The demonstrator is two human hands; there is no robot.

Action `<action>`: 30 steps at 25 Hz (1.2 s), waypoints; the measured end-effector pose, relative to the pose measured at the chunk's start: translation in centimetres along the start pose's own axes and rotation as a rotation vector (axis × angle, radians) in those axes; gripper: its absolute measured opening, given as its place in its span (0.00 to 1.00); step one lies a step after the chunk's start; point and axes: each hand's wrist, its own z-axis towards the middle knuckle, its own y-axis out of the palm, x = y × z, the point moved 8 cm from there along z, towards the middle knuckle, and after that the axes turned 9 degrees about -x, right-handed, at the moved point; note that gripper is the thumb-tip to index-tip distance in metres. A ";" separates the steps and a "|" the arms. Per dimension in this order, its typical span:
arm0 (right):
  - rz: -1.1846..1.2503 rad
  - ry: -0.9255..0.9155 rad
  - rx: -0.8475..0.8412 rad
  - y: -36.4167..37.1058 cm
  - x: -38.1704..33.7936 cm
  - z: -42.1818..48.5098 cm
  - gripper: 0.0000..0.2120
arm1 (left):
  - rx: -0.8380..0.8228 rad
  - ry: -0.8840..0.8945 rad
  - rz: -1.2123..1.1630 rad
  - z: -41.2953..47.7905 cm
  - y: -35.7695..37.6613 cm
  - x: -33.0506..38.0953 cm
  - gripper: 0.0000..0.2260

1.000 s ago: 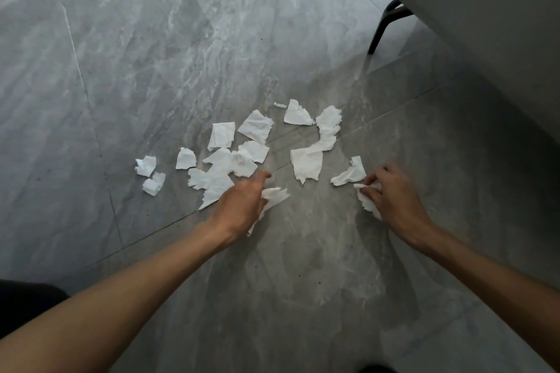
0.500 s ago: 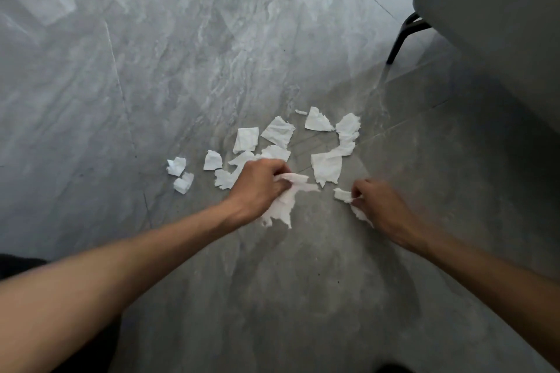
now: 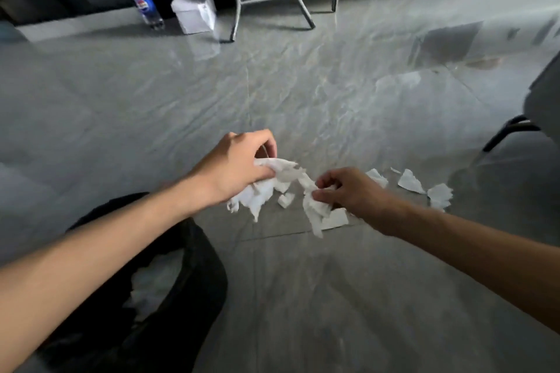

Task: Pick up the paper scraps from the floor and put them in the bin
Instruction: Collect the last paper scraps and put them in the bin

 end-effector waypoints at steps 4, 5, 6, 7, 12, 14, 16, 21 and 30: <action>0.011 -0.060 -0.171 6.9 -7.9 2.2 0.04 | 0.006 -0.216 0.049 -7.6 -3.4 -8.2 0.08; -0.002 -0.075 -0.195 8.3 -9.2 2.4 0.03 | 0.003 -0.267 0.086 -9.2 -3.4 -10.1 0.07; -0.015 -0.086 -0.225 10.0 -10.3 2.7 0.04 | -0.002 -0.316 0.135 -10.9 -3.3 -12.1 0.07; -0.027 -0.092 -0.254 11.7 -11.0 2.9 0.04 | -0.014 -0.356 0.177 -12.4 -2.9 -13.9 0.07; -0.096 -0.068 -0.364 20.0 -12.0 4.5 0.05 | -0.241 -0.589 0.166 -17.5 0.9 -21.6 0.09; -0.142 -0.047 -0.369 22.6 -11.8 5.5 0.05 | -0.198 -0.616 0.136 -18.2 0.5 -23.0 0.13; -0.180 -0.014 -0.402 25.0 -11.3 6.3 0.06 | -0.007 -0.610 0.130 -18.5 -1.6 -23.6 0.13; -0.075 0.050 -0.488 25.9 -10.2 6.6 0.13 | 0.247 -0.564 0.019 -16.2 -4.7 -22.3 0.15; -0.094 0.105 -0.339 9.6 -7.2 4.7 0.07 | 0.026 -0.309 -0.140 -4.8 -1.1 -12.4 0.11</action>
